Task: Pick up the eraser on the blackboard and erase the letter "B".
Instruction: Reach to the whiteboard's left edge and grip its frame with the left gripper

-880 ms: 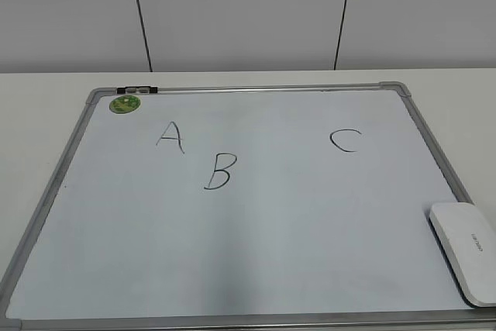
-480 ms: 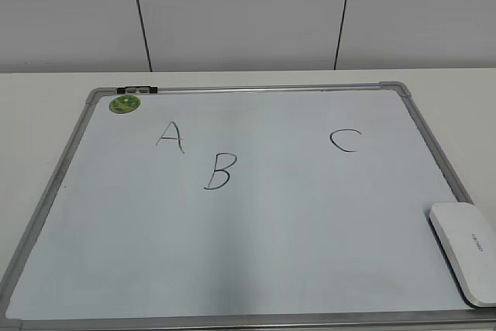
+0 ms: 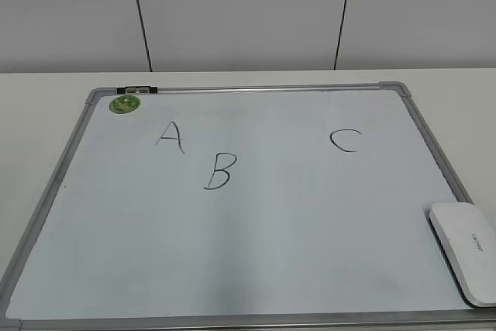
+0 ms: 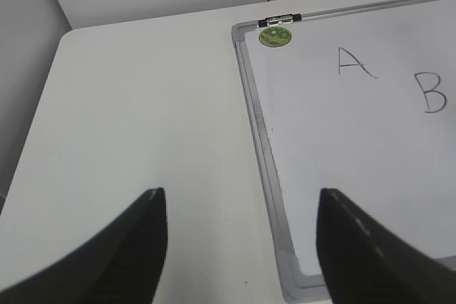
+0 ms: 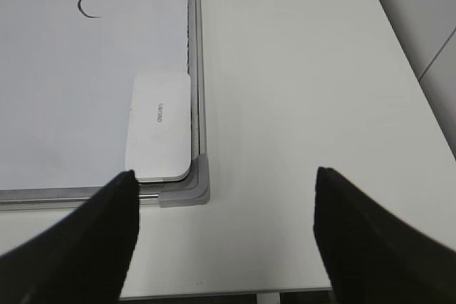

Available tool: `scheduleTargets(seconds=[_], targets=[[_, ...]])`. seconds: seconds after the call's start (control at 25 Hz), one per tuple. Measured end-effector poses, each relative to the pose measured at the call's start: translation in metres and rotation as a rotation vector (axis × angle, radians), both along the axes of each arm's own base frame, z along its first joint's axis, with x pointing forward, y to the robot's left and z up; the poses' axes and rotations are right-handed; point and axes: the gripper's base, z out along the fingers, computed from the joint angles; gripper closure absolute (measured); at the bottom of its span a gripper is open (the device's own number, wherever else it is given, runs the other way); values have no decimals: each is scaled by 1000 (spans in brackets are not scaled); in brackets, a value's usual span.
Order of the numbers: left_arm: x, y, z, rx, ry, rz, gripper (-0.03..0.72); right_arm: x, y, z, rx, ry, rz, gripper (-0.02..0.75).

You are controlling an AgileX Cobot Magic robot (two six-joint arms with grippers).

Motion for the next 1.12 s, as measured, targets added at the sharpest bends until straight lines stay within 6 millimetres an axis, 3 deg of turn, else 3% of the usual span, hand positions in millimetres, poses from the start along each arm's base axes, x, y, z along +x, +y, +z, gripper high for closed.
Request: scheduleTargets(seconds=[0.24,0.52,0.6,0.68,1.12], targets=[[42,-5,-1,-34,56,-9,204,0,0,0,0,0,0,170],[89,-10,-21,-76,226,-8,203,0,0,0,0,0,0,170],[89,-10,-21,-76,226,-8,203,0,0,0,0,0,0,170],[106,-12,-31,-90,302,-4,203,0,0,0,0,0,0,170],[191,-18,-44,-77,575,1,213,0,0,0,0,0,0,170]])
